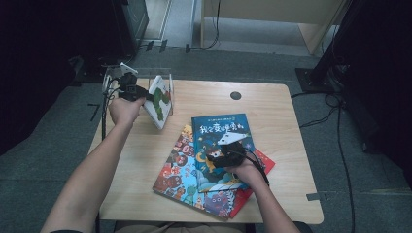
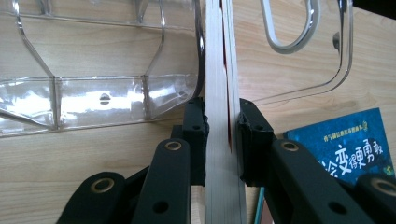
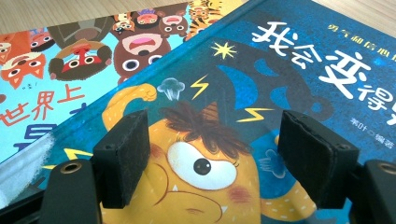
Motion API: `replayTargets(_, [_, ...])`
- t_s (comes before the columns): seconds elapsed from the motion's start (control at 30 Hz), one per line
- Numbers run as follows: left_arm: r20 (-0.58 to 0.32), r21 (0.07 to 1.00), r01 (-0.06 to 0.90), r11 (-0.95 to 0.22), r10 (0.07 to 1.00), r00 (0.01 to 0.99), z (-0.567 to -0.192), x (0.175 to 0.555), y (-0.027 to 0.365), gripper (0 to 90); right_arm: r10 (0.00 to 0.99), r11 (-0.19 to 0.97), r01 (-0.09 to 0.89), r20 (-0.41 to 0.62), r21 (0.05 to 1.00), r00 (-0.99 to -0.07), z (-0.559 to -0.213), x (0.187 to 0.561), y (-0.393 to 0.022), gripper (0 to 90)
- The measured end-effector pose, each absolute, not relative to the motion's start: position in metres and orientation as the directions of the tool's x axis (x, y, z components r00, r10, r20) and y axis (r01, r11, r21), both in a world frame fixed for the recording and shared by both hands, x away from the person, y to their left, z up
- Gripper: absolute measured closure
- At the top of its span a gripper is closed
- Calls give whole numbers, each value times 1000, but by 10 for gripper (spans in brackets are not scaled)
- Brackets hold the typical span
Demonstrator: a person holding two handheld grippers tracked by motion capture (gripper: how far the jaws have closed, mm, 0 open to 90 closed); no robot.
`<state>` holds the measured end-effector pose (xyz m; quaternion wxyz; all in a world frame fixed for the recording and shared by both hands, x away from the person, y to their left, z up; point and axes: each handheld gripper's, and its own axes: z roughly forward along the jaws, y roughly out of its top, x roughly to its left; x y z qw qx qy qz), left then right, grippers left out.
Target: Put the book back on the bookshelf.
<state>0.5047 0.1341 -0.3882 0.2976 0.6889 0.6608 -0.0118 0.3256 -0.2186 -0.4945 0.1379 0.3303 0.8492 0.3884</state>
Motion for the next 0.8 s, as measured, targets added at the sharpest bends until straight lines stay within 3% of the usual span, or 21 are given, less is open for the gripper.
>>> replayTargets(0.53, [-422, 272, 962, -39, 893, 155, -398, 508, 131, 752, 668, 480, 454, 22, 751, -744, -495, 326, -219, 253])
replayTargets(0.8, [-460, 220, 975, -10, 881, 113, -401, 511, 132, 764, 668, 480, 454, 22, 751, -744, -495, 326, -219, 253])
